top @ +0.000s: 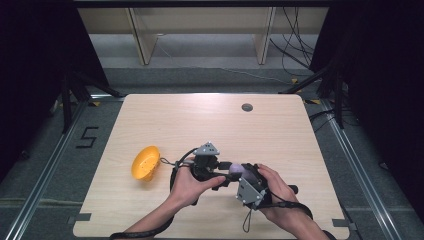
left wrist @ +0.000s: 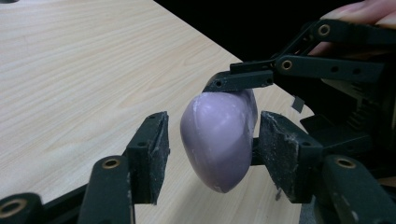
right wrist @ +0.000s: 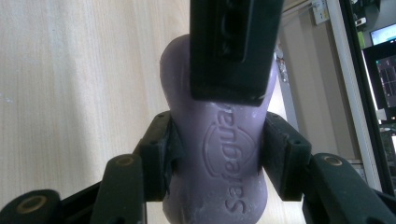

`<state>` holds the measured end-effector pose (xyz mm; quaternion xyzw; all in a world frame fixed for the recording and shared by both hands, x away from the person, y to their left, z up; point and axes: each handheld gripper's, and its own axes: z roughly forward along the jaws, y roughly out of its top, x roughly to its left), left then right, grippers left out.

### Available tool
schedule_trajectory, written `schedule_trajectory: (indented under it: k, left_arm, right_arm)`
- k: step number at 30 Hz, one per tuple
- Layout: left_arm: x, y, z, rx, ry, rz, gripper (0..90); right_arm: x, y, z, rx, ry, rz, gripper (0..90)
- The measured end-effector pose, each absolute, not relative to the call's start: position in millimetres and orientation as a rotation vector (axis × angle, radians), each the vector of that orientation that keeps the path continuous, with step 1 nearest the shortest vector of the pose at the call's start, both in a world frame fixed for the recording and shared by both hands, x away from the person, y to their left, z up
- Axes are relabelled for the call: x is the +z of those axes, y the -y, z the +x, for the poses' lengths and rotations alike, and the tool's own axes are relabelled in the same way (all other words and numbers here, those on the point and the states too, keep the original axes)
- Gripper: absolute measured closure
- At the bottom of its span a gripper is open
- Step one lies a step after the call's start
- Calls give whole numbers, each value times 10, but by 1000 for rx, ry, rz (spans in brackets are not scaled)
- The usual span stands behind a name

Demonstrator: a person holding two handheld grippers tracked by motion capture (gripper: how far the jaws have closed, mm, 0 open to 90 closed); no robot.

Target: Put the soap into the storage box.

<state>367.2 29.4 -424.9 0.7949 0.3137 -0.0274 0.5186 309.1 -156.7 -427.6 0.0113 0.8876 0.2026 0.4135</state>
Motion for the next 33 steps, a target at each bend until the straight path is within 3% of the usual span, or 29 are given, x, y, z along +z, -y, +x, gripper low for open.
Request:
schedule_trajectory:
  k: [33]
  left_arm:
    - [-4304,-290,3717,-200,-748,1863,572]
  right_arm:
    - [-4268,1553,3088,504,-2182,-48,500]
